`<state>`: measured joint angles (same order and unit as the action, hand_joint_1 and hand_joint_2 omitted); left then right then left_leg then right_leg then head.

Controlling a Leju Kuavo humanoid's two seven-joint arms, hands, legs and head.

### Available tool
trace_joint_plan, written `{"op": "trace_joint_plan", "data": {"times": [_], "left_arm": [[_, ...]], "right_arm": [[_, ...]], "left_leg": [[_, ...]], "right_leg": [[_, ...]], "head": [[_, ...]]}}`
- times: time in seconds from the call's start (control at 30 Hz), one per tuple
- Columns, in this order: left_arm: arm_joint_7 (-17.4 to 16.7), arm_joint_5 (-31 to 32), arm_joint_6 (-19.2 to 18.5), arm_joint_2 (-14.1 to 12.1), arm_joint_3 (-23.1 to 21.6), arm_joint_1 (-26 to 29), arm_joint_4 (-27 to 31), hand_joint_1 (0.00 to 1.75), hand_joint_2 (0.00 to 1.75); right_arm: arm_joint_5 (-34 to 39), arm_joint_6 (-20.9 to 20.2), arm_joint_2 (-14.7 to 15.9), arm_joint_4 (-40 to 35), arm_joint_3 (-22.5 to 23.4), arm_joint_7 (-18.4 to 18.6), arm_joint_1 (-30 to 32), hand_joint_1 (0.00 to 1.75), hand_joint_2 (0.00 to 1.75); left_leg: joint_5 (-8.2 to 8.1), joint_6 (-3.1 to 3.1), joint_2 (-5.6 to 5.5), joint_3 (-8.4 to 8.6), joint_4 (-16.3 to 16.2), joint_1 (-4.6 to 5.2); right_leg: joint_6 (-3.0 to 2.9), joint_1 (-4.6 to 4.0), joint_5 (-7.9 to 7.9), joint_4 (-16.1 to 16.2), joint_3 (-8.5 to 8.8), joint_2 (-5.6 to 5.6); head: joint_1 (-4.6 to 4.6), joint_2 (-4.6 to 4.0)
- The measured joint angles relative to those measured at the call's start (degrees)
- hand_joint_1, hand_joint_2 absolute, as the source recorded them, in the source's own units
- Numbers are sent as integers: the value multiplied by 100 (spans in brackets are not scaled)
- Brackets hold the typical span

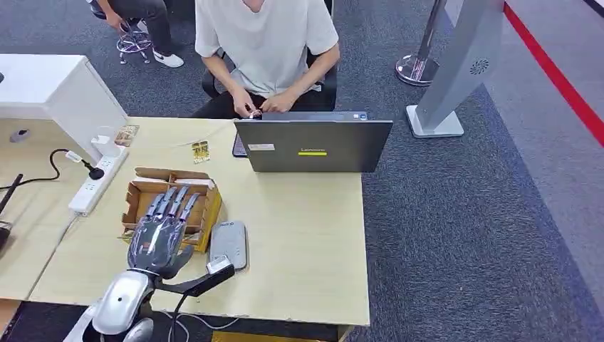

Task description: Pass the card to the sensor for recognition and then transmit it.

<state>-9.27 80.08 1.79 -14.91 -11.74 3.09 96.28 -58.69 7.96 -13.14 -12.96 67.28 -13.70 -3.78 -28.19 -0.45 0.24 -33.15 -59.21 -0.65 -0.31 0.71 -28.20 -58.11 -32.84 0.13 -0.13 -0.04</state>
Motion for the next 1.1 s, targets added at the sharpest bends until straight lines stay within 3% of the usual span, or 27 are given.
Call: {"op": "trace_joint_plan", "data": {"times": [0.7,1.1], "left_arm": [[-127,-114,-424,59,396,-87,-468,0,175],[-125,-129,-450,116,516,-174,-761,0,175]], "right_arm": [[-120,-26,2,-7,-13,79,-5,0,0],[-136,-33,2,-7,-15,85,-10,0,0]], "left_leg": [[0,0,0,0,0,0],[0,0,0,0,0,0]], "right_leg": [[0,0,0,0,0,0],[0,0,0,0,0,0]], "head": [[-2,0],[-2,0]]}}
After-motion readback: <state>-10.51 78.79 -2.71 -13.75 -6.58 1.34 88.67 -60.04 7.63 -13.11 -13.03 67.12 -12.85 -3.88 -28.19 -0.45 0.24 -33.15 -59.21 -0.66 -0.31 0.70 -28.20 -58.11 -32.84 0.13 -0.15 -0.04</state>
